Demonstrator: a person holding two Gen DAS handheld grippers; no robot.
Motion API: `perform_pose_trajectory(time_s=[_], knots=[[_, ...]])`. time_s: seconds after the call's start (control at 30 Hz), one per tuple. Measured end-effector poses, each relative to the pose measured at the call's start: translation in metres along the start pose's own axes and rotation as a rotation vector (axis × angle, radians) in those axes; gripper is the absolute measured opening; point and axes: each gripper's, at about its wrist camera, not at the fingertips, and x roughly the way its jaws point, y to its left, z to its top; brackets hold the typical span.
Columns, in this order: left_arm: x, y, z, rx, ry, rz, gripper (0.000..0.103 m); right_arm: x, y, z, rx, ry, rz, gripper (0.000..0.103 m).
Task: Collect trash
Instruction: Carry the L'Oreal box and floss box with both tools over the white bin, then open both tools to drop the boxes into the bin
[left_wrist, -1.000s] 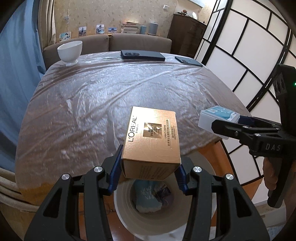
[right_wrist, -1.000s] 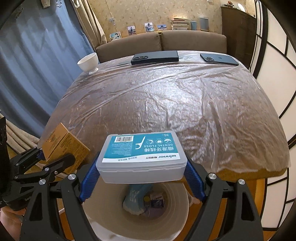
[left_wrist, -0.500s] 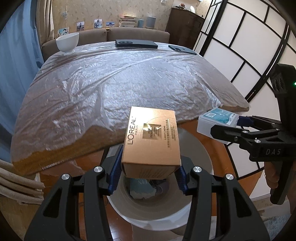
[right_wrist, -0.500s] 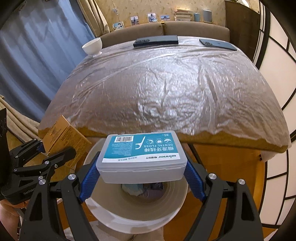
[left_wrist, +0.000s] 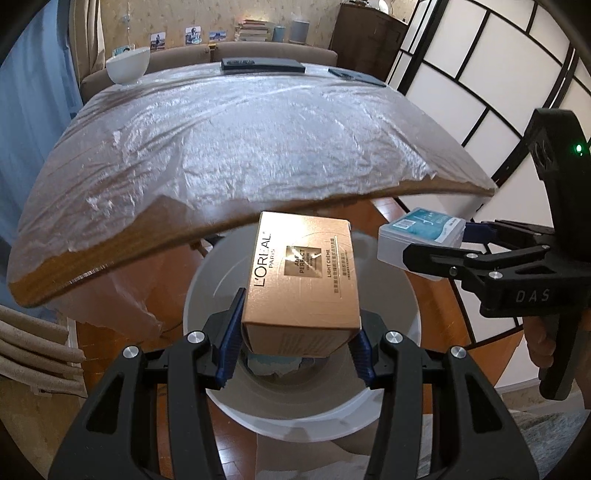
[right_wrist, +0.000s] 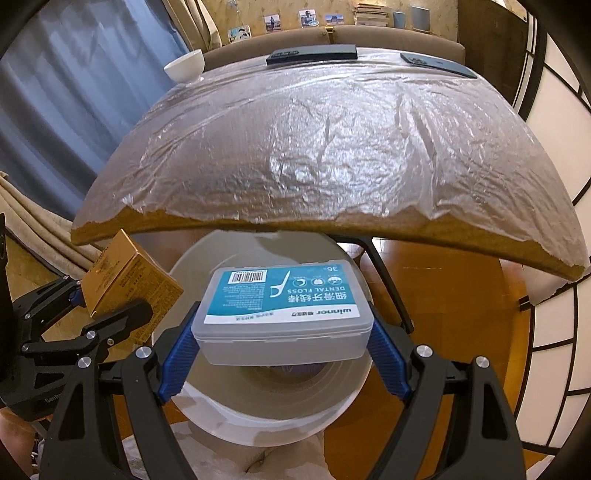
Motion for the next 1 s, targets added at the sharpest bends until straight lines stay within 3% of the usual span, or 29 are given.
perform_pose_trajectory(time_s=[1.0], knots=[[0.074,0.009,-0.021,0.035,0.186,0.043,0.051,0.079,-0.017,-0.023,0.033,0.15,-0.02,0.081]])
